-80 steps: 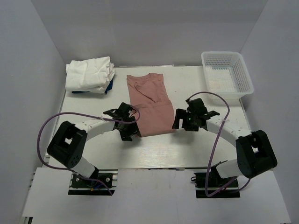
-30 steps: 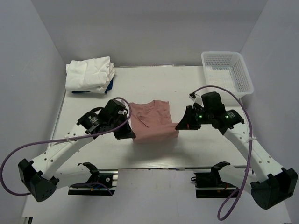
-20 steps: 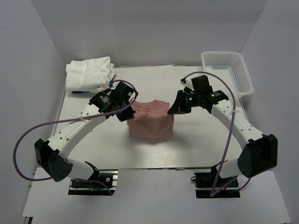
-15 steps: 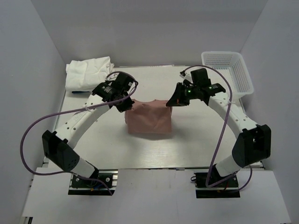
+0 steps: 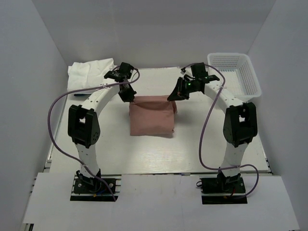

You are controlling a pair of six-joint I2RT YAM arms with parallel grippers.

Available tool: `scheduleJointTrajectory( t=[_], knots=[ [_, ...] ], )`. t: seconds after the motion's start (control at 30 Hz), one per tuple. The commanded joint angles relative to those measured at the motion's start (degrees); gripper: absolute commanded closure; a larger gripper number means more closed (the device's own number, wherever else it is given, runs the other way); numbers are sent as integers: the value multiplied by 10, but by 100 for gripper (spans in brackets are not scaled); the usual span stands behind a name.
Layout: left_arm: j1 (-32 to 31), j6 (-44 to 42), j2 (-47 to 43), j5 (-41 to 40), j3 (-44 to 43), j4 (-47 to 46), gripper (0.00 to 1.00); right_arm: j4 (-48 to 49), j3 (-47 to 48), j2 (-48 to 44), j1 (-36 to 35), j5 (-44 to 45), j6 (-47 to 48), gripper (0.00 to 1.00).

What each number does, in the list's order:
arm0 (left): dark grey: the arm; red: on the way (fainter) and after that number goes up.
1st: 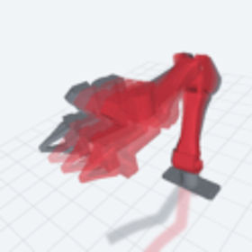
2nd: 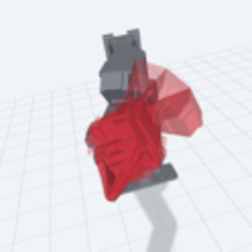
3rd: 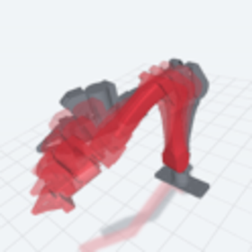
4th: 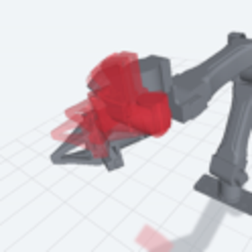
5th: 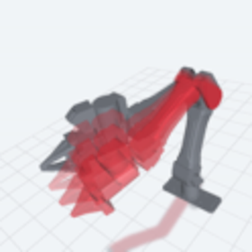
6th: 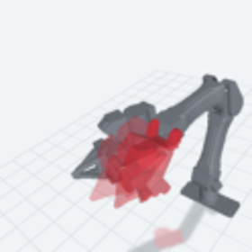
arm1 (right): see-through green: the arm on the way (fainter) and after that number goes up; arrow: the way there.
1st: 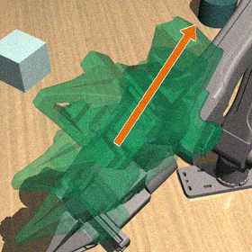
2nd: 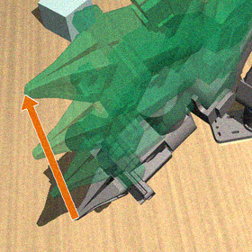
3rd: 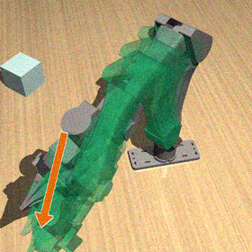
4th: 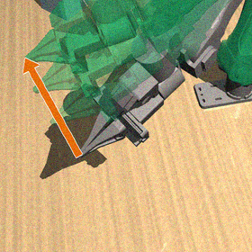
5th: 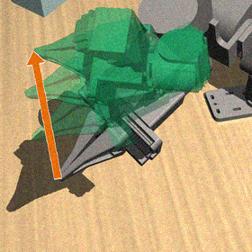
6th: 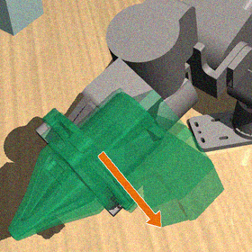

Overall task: Fold and stack the t-shirts
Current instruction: Fold the long partially folded tshirt into a neat square

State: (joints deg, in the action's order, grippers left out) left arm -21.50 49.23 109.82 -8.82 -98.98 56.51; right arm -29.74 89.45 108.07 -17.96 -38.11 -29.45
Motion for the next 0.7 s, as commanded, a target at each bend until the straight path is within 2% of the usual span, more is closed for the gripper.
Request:
scheduleJointTrajectory(
  t=[0.0,0.1,0.13,0.17,0.27,0.37,0.4,0.43,0.5,0.53,0.57,0.67],
  knots=[
    [20,-31,-5,22,-41,-9,100,12,57,-2,0,-28,11,100],
    [20,-31,-34,43,-7,-14,100,0,33,-34,2,-30,36,100],
    [20,-31,-50,49,29,-21,100,1,20,-44,2,-35,41,100],
    [20,-31,-93,57,50,-36,100,3,7,-65,2,-36,45,100],
    [13,-26,-168,72,132,-47,100,19,-93,-129,-1,-54,45,100],
    [8,-12,-288,98,234,-47,100,23,-180,-208,-4,-76,47,100],
    [2,-12,-322,125,267,-63,100,25,-218,-262,-5,-80,48,100],
    [2,1,-393,136,333,-63,100,26,-255,-280,-6,-81,50,100],
    [2,16,-469,172,403,-84,100,41,-295,-315,-6,-102,51,100],
    [2,30,-507,186,471,-90,100,49,-358,-367,-6,-108,42,100],
    [2,38,-579,194,499,-91,100,73,-378,-382,-5,-124,36,100],
    [2,57,-662,217,572,-73,100,105,-464,-450,-9,-160,2,100]
  ],
)
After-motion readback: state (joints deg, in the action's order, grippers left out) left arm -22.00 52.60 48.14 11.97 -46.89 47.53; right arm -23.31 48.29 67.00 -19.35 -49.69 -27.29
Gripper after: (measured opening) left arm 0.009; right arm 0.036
